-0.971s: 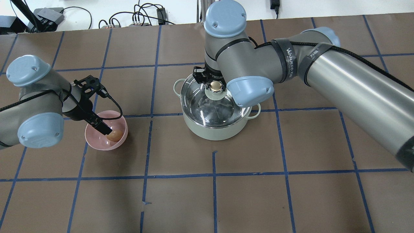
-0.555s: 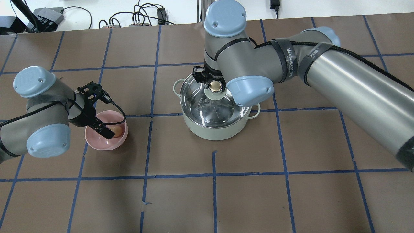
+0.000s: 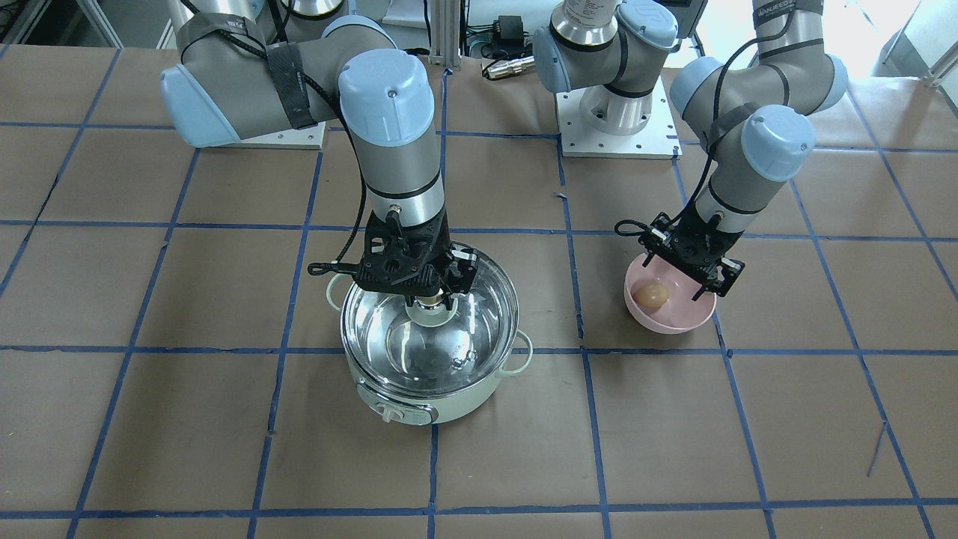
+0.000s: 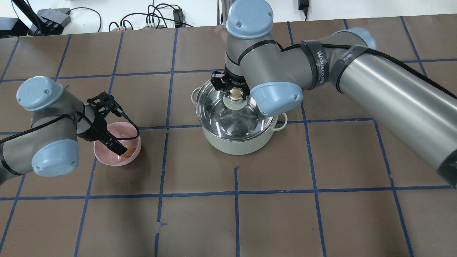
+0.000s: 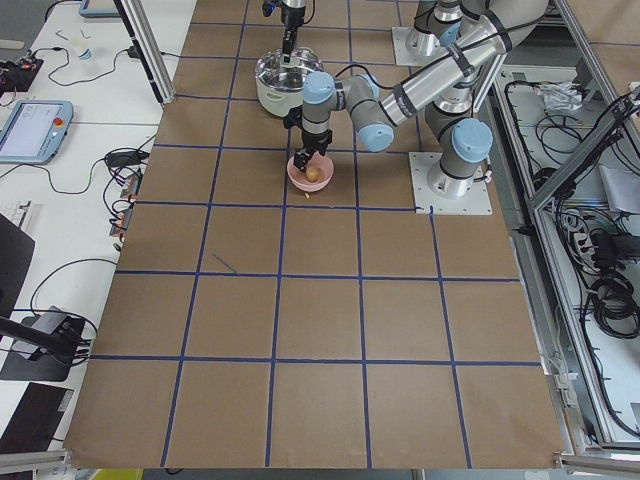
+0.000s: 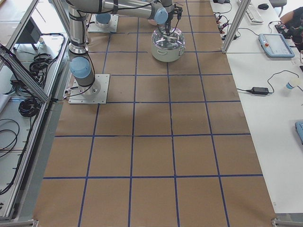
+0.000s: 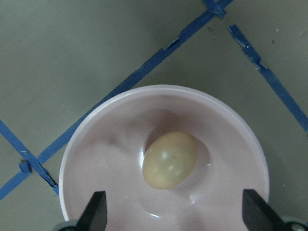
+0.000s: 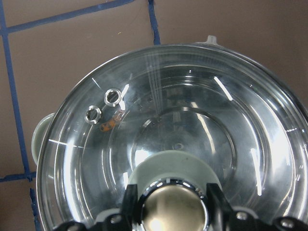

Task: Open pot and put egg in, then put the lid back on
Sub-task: 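Grasp the glass lid knob with the right gripper while the left closes on the egg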

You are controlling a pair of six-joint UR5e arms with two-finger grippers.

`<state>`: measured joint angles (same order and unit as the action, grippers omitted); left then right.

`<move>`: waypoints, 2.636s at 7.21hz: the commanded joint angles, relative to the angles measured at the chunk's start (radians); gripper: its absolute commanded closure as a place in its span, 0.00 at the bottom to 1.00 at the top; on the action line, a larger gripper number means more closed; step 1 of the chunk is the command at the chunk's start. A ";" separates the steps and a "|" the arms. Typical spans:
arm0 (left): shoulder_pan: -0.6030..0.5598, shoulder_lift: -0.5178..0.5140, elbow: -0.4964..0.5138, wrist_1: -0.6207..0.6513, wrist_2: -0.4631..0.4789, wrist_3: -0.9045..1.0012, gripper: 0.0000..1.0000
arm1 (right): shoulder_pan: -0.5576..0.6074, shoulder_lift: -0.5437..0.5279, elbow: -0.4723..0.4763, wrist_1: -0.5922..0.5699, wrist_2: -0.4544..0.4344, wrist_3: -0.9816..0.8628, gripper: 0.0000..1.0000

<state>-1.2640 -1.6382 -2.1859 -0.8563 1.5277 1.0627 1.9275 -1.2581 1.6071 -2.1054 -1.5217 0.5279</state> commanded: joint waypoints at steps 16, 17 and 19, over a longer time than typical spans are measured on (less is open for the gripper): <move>-0.008 -0.118 0.005 0.117 0.042 0.457 0.00 | -0.091 -0.047 -0.001 0.035 0.147 0.007 0.50; -0.008 -0.120 0.005 0.117 0.039 0.467 0.01 | -0.113 -0.049 -0.004 0.042 0.150 0.006 0.49; -0.008 -0.130 0.005 0.117 0.040 0.487 0.00 | -0.180 -0.099 -0.003 0.103 0.213 0.000 0.49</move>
<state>-1.2716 -1.7615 -2.1814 -0.7395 1.5675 1.5410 1.7853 -1.3292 1.6045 -2.0402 -1.3409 0.5326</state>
